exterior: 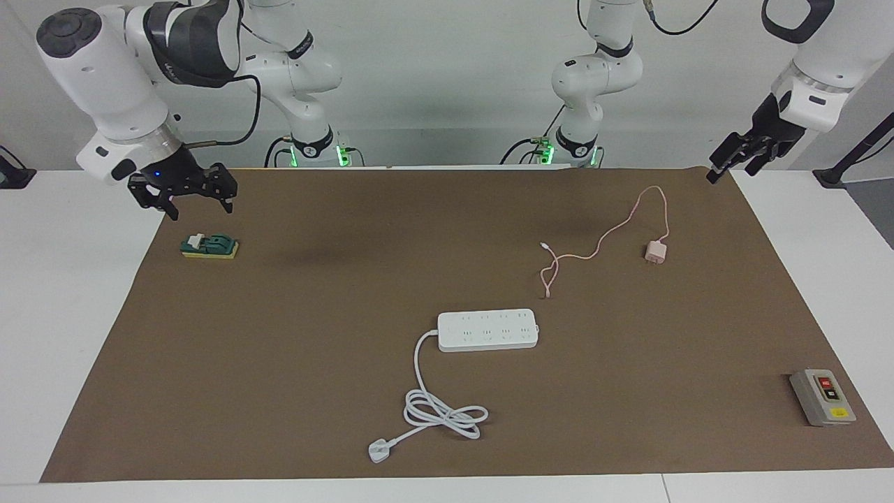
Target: Unplug charger and place it aside
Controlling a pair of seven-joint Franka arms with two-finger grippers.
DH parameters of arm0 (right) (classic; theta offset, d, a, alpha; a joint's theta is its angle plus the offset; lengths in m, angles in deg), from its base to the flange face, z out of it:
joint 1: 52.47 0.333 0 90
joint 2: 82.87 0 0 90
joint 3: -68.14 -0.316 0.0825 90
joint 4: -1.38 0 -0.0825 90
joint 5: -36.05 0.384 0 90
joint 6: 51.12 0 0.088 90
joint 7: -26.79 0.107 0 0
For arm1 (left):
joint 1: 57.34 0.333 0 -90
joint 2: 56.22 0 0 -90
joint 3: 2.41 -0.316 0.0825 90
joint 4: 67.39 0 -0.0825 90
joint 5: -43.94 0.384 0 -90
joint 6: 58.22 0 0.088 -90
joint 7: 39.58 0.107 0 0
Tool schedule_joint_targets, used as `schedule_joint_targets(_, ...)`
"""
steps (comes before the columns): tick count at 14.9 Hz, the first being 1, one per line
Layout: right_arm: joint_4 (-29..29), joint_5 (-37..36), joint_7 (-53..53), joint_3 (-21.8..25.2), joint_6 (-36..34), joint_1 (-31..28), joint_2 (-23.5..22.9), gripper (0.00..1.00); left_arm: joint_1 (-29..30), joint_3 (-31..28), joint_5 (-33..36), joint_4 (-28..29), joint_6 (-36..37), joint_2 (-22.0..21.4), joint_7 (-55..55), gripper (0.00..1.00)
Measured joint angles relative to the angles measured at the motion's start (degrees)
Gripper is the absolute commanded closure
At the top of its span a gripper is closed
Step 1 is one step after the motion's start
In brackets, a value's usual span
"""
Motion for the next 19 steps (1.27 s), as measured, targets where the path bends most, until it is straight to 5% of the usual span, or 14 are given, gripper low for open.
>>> schedule_joint_targets(15, -3.28, -0.01, 1.72, -0.28, -1.99, -2.53, -1.43, 0.00, -2.50, 3.69, 0.54, -2.74, 1.93, 1.29, -4.68, 0.00)
schedule_joint_targets(19, -3.93, 0.04, 7.75, -0.37, -2.39, -2.47, -1.69, 0.00, -8.75, 0.99, 2.75, -3.32, 2.06, 2.71, -4.72, 0.00)
